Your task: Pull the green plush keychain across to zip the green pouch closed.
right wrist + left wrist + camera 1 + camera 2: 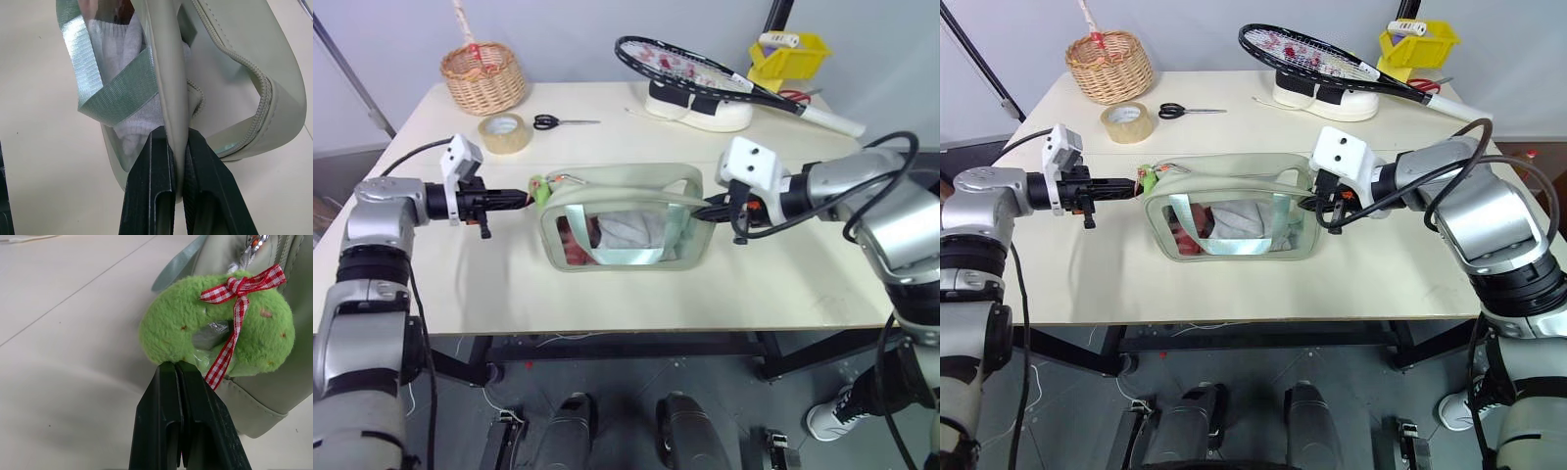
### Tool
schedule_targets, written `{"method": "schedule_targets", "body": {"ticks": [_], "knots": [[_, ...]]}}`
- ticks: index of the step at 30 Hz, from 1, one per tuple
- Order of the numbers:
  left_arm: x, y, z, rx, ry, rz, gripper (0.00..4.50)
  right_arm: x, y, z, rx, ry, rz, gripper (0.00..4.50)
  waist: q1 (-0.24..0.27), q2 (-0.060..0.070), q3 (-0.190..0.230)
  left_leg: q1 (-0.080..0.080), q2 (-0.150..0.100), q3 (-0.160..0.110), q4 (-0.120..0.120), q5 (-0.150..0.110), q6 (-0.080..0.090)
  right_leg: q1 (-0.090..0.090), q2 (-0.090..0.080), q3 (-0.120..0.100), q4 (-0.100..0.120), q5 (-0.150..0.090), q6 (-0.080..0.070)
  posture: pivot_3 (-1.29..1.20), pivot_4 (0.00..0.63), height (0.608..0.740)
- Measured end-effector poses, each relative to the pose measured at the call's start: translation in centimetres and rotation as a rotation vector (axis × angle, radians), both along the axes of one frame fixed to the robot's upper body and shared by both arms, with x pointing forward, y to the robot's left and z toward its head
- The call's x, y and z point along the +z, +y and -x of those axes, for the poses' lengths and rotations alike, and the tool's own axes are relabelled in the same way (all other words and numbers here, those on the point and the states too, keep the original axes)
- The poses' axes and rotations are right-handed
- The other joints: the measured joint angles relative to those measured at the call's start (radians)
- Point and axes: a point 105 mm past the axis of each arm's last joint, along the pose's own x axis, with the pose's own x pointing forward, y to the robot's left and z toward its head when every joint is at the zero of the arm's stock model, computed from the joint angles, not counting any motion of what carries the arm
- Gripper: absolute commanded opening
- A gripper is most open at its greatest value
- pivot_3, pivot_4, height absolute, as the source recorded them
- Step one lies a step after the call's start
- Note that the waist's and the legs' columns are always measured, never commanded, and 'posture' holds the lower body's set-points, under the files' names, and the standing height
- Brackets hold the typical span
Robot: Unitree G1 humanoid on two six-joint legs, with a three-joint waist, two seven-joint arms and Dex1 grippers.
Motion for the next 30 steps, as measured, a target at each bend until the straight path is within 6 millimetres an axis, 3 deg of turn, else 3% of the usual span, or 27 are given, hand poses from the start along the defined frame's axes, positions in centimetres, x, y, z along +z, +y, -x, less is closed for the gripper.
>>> {"method": "schedule_targets", "body": {"ticks": [3,9,18,21,25,30], "knots": [[0.6,0.2,-0.1,0.007,-0.010,0.002,0.03,-0.1,0.0,0.0,0.000,0.000,-0.002,0.00,0.000,0.000,0.000,0.000,0.000,0.000,0.000,0.000,0.000,0.000,0.000,0.000,0.000,0.000,0.000,0.00,0.150,0.659],[0.9,0.1,-0.1,0.014,0.022,0.044,2.65,-0.1,0.1,0.1,0.002,0.001,-0.003,0.00,-0.001,0.000,0.000,0.000,0.000,0.000,0.000,0.000,0.000,0.000,0.000,0.000,0.000,0.000,0.000,0.00,0.150,0.659],[0.7,-0.6,-0.4,-0.002,-0.001,0.048,2.65,-0.2,0.0,0.1,0.002,0.004,-0.003,0.00,0.000,0.000,0.000,0.000,0.000,0.000,0.000,0.000,0.000,0.000,0.000,0.000,0.000,0.000,0.000,0.00,0.150,0.659],[0.4,-1.2,-0.5,-0.015,0.004,0.058,1.85,-0.2,0.0,0.1,0.003,0.005,-0.004,0.00,-0.001,0.000,0.000,0.000,0.000,0.000,0.000,0.000,0.000,0.000,0.000,0.000,0.000,0.000,0.000,0.00,0.150,0.659],[0.4,-1.1,-0.5,-0.019,0.001,0.055,0.03,-0.2,0.0,0.1,0.002,0.003,-0.004,0.00,-0.001,0.000,0.000,0.000,0.000,0.000,0.000,0.000,0.000,0.000,0.000,0.000,0.000,0.000,0.000,0.00,0.150,0.659],[1.6,0.2,0.1,-0.010,-0.006,0.033,0.03,-0.2,0.1,0.3,0.006,-0.002,-0.001,0.00,-0.002,0.000,0.000,0.000,0.000,0.000,0.000,0.000,0.000,0.000,0.000,0.000,0.000,0.000,0.000,0.00,0.150,0.659]]}}
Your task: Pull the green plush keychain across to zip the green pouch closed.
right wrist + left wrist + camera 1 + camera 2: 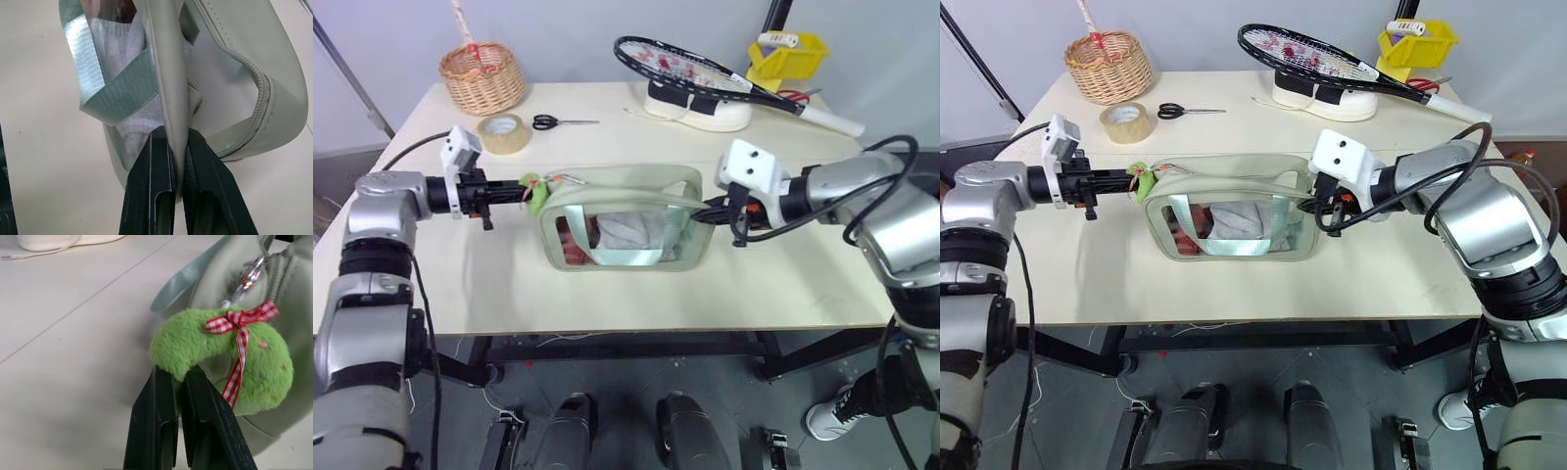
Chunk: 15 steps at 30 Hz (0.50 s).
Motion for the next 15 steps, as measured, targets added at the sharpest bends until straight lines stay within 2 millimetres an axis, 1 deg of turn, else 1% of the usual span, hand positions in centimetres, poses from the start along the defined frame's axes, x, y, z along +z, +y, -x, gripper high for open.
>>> {"method": "schedule_targets", "body": {"ticks": [3,4,6,8,9,11,12,14,15], "knots": [[1.4,0.9,0.9,-0.023,0.015,-0.007,0.03,-0.1,0.0,0.0,-0.002,0.001,-0.002,0.00,0.000,0.000,0.000,0.000,0.000,0.000,0.000,0.000,0.000,0.000,0.000,0.000,0.000,0.000,0.000,0.00,0.150,0.659],[1.9,0.9,1.2,-0.036,0.027,0.000,0.03,-0.1,-0.1,0.0,-0.005,0.001,-0.003,0.00,0.000,0.000,0.000,0.000,0.000,0.000,0.000,0.000,0.000,0.000,0.000,0.000,0.000,0.000,0.000,0.00,0.150,0.659],[2.9,0.4,1.6,-0.074,0.043,0.032,0.03,-0.1,-0.2,0.0,-0.011,-0.003,-0.006,0.00,0.002,0.000,0.000,0.000,0.000,0.000,0.000,0.000,0.000,0.001,0.000,0.000,0.000,0.000,0.000,0.00,0.150,0.659],[4.0,-1.3,1.5,-0.115,0.043,0.078,0.03,-0.2,-0.4,0.0,-0.017,-0.002,-0.005,0.00,0.009,0.000,0.000,0.000,0.000,-0.001,0.001,0.000,0.000,0.002,0.000,-0.001,0.000,0.000,0.000,0.00,0.150,0.659],[4.7,-3.0,1.2,-0.152,0.029,0.108,0.03,-0.2,-0.4,-0.1,-0.019,-0.004,-0.005,0.00,0.013,0.000,0.000,0.000,0.000,-0.001,0.001,0.000,0.000,0.003,0.000,-0.001,0.000,0.000,0.000,0.00,0.150,0.659],[5.1,-5.3,0.8,-0.195,0.000,0.127,0.03,-0.2,-0.3,-0.1,-0.015,-0.005,-0.006,0.00,0.013,0.000,0.000,0.001,0.000,-0.001,0.002,0.000,0.000,0.003,-0.001,-0.001,-0.001,0.000,0.000,0.00,0.150,0.659],[5.0,-6.6,0.6,-0.214,-0.009,0.127,0.03,-0.2,-0.2,0.0,-0.009,-0.007,-0.004,0.00,0.010,0.000,0.000,0.001,0.000,-0.001,0.002,0.000,0.000,0.003,-0.001,-0.001,0.000,0.000,0.000,0.00,0.150,0.659],[4.3,-8.3,0.3,-0.243,0.001,0.115,0.03,-0.3,-0.1,0.0,-0.001,-0.008,0.001,0.00,0.004,0.000,0.000,0.001,0.000,0.000,0.001,0.000,0.000,0.002,0.000,-0.001,0.000,0.000,0.001,0.00,0.150,0.659],[3.9,-8.8,0.3,-0.252,0.013,0.108,0.03,-0.4,-0.1,0.0,0.001,-0.007,0.003,0.00,0.000,0.000,0.000,0.001,-0.001,0.000,0.001,0.000,0.000,0.002,0.000,0.000,0.000,0.000,0.001,0.00,0.150,0.659]]}}
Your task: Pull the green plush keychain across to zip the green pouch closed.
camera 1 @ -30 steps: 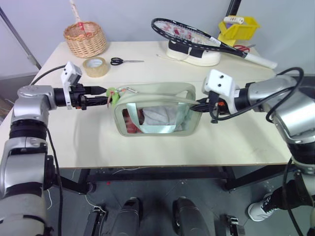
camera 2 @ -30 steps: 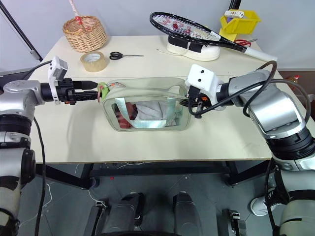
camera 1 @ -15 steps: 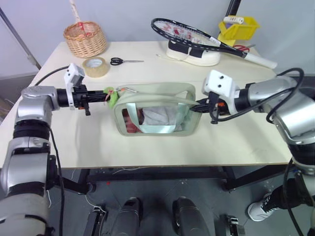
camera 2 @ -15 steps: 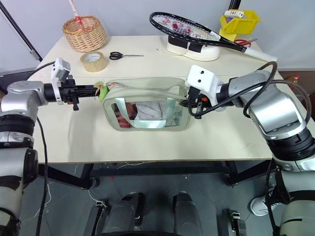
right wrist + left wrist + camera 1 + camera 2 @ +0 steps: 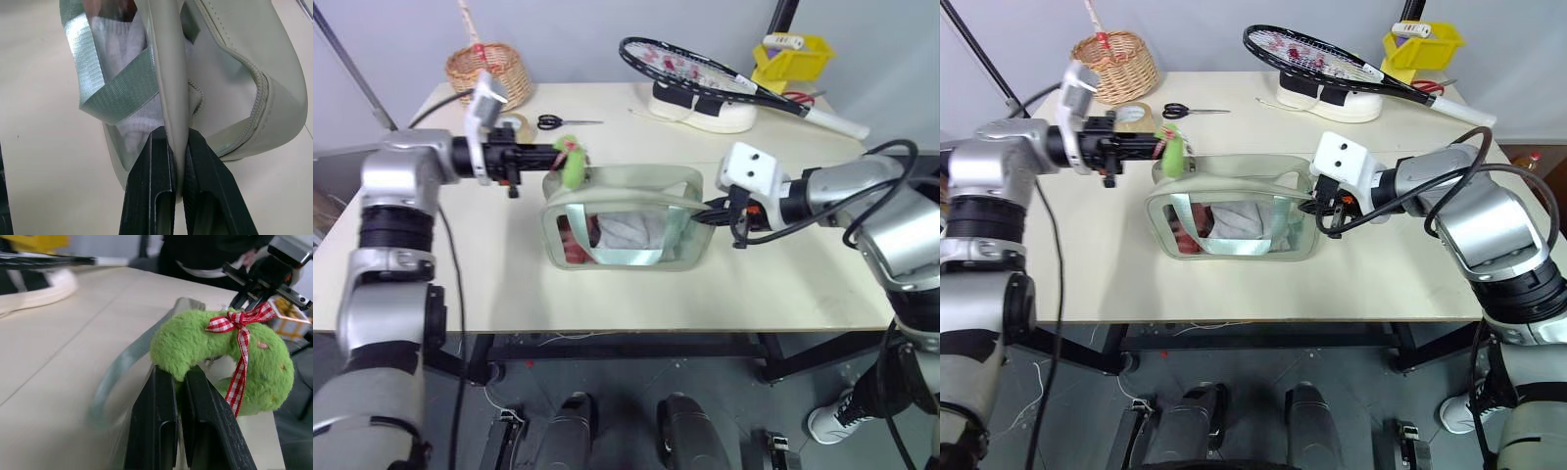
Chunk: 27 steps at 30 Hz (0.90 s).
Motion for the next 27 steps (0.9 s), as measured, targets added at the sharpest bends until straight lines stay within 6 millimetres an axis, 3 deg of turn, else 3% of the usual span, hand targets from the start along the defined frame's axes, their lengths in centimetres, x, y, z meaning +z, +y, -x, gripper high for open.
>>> {"method": "schedule_targets", "body": {"ticks": [3,9,18,20,23,27], "knots": [[-0.6,-1.0,-0.5,0.012,0.027,-0.029,1.06,-0.1,-0.1,-0.1,-0.005,0.004,0.001,0.00,-0.002,0.000,0.000,0.000,-0.001,0.000,0.000,0.000,0.000,-0.001,0.001,0.000,0.002,0.000,0.000,0.00,0.150,0.659],[0.4,-0.6,-0.8,0.043,-0.008,-0.059,3.98,-0.2,-0.3,-0.2,-0.016,-0.003,0.010,0.00,0.001,0.000,0.000,0.001,0.000,0.000,0.000,0.000,0.000,-0.001,0.000,0.000,0.002,0.000,0.000,0.00,0.150,0.659],[1.7,3.7,0.8,0.049,-0.016,-0.121,3.98,-0.2,-0.4,-0.3,-0.028,-0.012,0.014,0.00,0.001,0.000,0.000,0.001,0.000,0.000,0.000,0.000,0.000,-0.001,0.000,0.000,0.002,0.000,0.000,0.00,0.150,0.659],[1.5,4.9,2.5,0.020,-0.004,-0.134,3.98,-0.3,-0.3,-0.3,-0.024,-0.011,0.013,0.00,-0.002,0.000,0.000,0.001,0.001,0.000,-0.001,0.000,0.000,-0.001,0.000,0.001,0.002,0.000,0.000,0.00,0.150,0.659],[0.1,5.2,4.7,-0.053,0.044,-0.159,2.64,-0.3,-0.4,-0.5,-0.033,-0.016,0.016,0.00,0.001,0.000,0.000,0.001,0.002,0.000,-0.001,0.000,0.000,0.000,0.000,0.001,0.002,0.000,-0.001,0.00,0.150,0.659],[-2.8,4.2,5.4,-0.109,0.097,-0.188,0.63,-0.4,-0.8,-0.8,-0.056,-0.017,0.018,0.00,0.011,0.000,0.000,0.001,0.001,-0.001,0.001,0.000,0.000,0.001,0.000,0.000,0.001,-0.002,-0.004,0.00,0.150,0.659]]}}
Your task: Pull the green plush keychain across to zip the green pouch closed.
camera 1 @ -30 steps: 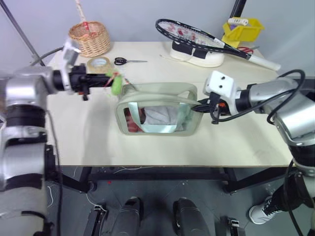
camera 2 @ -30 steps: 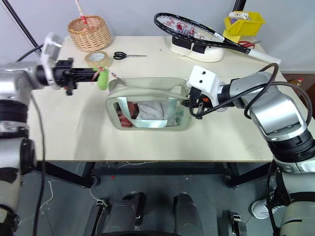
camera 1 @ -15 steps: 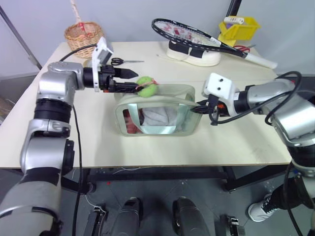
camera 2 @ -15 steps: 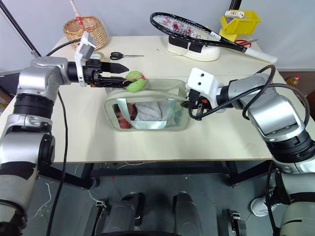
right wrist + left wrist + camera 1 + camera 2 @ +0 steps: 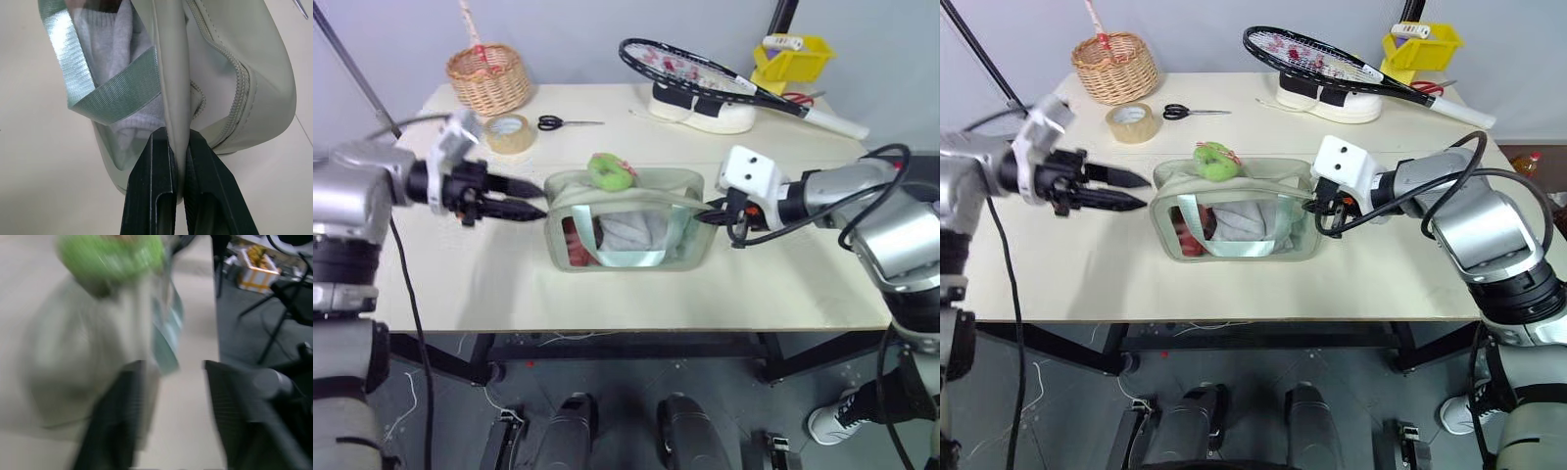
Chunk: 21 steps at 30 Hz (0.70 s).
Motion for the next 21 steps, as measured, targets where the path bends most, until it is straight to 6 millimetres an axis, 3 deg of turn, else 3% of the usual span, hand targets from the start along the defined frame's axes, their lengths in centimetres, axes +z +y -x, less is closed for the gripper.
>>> {"method": "schedule_targets", "body": {"ticks": [1,10,14,20,21], "knots": [[-0.2,-0.2,-0.1,0.000,-0.006,-0.011,0.08,0.0,0.0,0.0,-0.003,-0.002,0.001,0.00,0.001,0.000,0.000,0.000,0.000,0.000,0.000,0.000,0.000,0.000,0.000,0.000,0.000,0.000,0.000,0.00,0.150,0.659],[-1.2,-1.7,-1.7,0.040,-0.103,-0.048,0.03,0.0,0.2,0.0,0.003,-0.002,-0.003,0.00,-0.006,0.000,0.000,0.000,0.000,0.001,0.000,0.000,0.000,-0.001,0.000,0.000,0.000,0.002,0.003,0.00,0.150,0.659],[-0.7,-1.7,-1.4,0.030,-0.069,0.001,1.28,0.0,0.1,0.0,0.000,0.001,-0.005,0.00,-0.007,0.000,0.000,0.000,0.000,0.001,0.000,0.000,0.000,-0.001,0.000,0.000,0.001,0.002,0.003,0.00,0.150,0.659],[2.4,-1.3,-0.8,0.022,-0.078,0.124,4.23,0.1,0.3,0.1,0.006,0.003,-0.007,0.00,-0.007,0.000,0.000,0.000,0.000,0.000,0.000,0.000,0.000,-0.001,0.000,0.000,0.001,0.002,0.003,0.00,0.150,0.659],[2.7,-1.1,-1.0,0.039,-0.095,0.132,4.23,0.1,0.3,0.1,0.008,0.004,-0.008,0.00,-0.008,0.000,0.000,0.000,0.000,0.001,0.000,0.000,0.000,-0.001,0.000,0.000,0.000,0.002,0.003,0.00,0.150,0.659]]}}
